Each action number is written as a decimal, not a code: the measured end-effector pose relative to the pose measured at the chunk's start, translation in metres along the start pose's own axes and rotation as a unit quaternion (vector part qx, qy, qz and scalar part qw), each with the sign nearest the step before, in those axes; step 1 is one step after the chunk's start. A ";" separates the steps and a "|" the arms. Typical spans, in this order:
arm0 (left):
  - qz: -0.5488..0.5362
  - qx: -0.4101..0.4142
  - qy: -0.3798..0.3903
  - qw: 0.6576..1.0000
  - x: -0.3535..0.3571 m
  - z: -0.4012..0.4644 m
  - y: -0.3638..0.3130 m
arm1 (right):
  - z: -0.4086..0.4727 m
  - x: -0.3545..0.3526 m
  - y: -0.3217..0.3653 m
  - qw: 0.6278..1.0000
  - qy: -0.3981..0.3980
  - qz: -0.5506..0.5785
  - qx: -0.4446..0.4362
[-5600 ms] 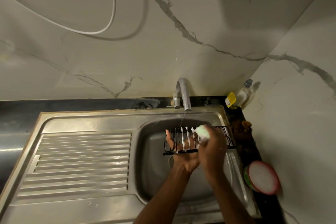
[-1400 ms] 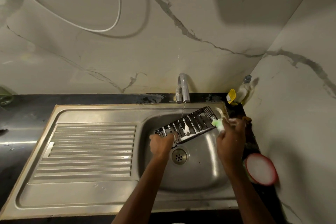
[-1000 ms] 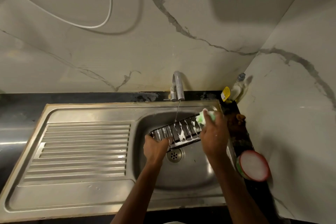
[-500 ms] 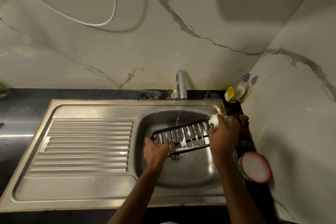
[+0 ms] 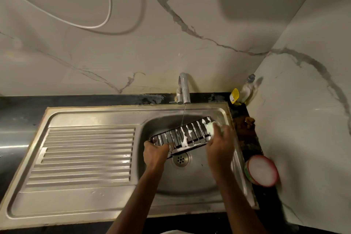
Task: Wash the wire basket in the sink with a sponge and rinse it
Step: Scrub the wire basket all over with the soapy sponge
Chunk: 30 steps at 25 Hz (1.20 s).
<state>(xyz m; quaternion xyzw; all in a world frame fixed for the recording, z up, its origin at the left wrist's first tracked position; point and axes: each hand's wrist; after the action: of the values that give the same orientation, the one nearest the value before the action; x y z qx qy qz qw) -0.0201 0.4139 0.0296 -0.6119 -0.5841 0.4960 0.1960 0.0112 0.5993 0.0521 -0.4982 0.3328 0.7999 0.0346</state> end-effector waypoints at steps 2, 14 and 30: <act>-0.011 0.001 -0.001 1.000 0.003 0.016 0.018 | -0.041 0.006 0.014 0.997 0.059 0.002 -0.057; -0.056 -0.004 0.034 0.998 -0.030 0.025 0.013 | -0.066 0.006 0.025 0.997 0.006 -0.026 -0.066; -0.014 0.013 0.074 0.997 -0.004 0.007 0.010 | -0.038 0.014 0.065 0.994 0.074 0.073 0.039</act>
<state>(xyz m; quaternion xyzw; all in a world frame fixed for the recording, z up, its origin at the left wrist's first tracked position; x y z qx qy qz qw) -0.0196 0.4053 0.0202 -0.6361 -0.5696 0.4544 0.2537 0.0081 0.5236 0.0620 -0.5287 0.4009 0.7476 -0.0291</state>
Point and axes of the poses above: each hand's wrist, its own z-axis towards the middle knuckle, its own x-axis out of the palm, y = z × x, and after that the axes turned 10 degrees about x, right-handed
